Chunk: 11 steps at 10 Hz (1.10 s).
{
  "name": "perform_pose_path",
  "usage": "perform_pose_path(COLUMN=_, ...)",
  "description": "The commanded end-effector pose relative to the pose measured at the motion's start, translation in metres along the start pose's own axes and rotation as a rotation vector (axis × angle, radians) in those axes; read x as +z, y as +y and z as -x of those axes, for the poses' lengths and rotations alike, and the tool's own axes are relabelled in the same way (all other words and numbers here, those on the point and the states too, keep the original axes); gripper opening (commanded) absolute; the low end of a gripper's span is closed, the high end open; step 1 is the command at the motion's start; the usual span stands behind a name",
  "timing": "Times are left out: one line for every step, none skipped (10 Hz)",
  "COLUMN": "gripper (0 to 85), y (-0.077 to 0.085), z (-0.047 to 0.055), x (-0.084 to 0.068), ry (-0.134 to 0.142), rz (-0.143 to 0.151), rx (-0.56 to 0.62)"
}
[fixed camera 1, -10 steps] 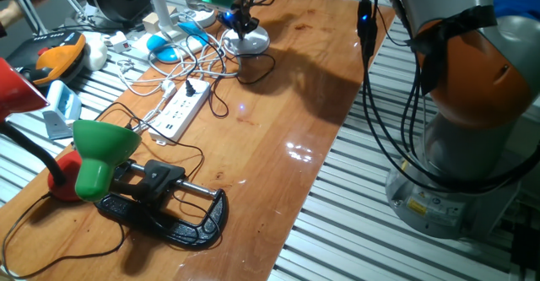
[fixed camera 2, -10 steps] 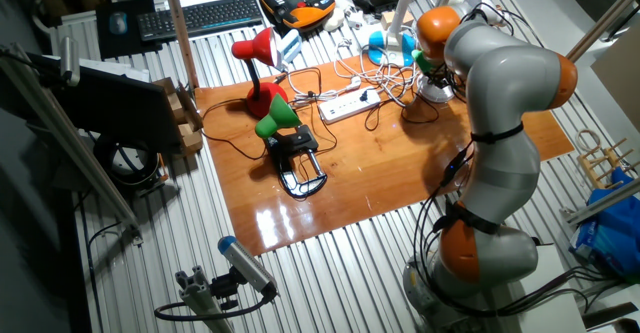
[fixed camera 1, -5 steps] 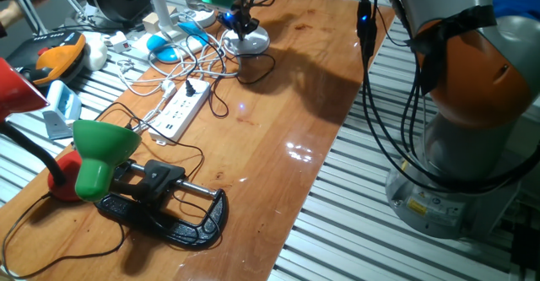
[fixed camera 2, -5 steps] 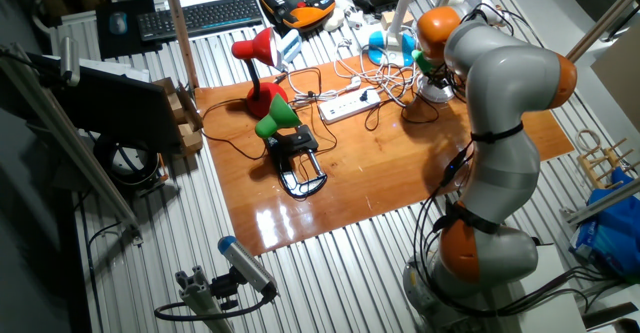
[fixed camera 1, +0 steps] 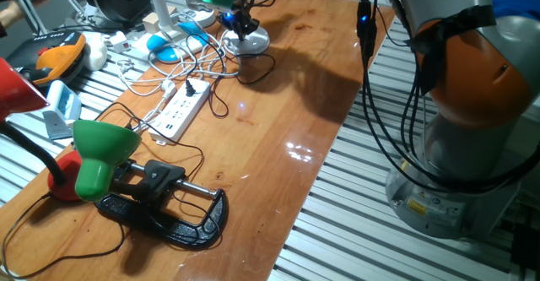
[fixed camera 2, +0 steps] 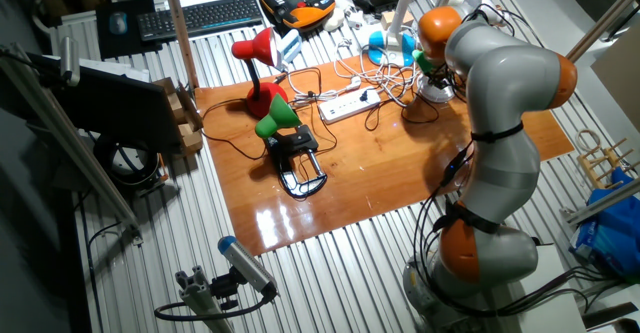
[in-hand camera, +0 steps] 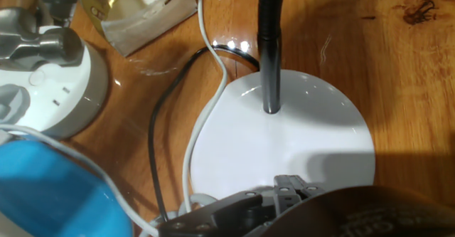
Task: Plug in the power cord of the desk lamp, turn on the socket, and light up the desk lamp
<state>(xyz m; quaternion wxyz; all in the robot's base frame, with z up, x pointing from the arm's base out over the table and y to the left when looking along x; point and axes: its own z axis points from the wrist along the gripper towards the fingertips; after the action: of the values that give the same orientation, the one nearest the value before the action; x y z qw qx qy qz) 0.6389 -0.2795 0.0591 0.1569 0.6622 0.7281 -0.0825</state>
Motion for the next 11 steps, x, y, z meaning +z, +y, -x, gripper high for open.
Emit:
perform_pose_path(gripper=0.0, y=0.000, z=0.000, x=0.001, ry=0.002, rz=0.000, rx=0.000)
perform_pose_path(gripper=0.0, y=0.000, z=0.000, x=0.001, ry=-0.001, rz=-0.002, rx=-0.001)
perform_pose_path(gripper=0.0, y=0.000, z=0.000, x=0.001, ry=-0.002, rz=-0.002, rx=-0.001)
perform_pose_path(gripper=0.0, y=0.000, z=0.000, x=0.000, ry=-0.009, rz=-0.006, rx=-0.002)
perform_pose_path(gripper=0.0, y=0.000, z=0.000, x=-0.003, ry=-0.021, rz=-0.010, rx=-0.005)
perform_pose_path(gripper=0.0, y=0.000, z=0.000, x=-0.006, ry=-0.032, rz=-0.013, rx=-0.010)
perform_pose_path(gripper=0.0, y=0.000, z=0.000, x=-0.009, ry=-0.038, rz=-0.016, rx=-0.017)
perform_pose_path(gripper=0.0, y=0.000, z=0.000, x=-0.011, ry=-0.038, rz=-0.016, rx=-0.023)
perform_pose_path(gripper=0.0, y=-0.001, z=-0.001, x=-0.015, ry=-0.027, rz=-0.010, rx=-0.037)
perform_pose_path(gripper=0.0, y=-0.001, z=-0.003, x=-0.020, ry=-0.017, rz=-0.010, rx=-0.067)
perform_pose_path(gripper=0.0, y=0.000, z=-0.006, x=-0.025, ry=-0.021, rz=-0.008, rx=-0.109)
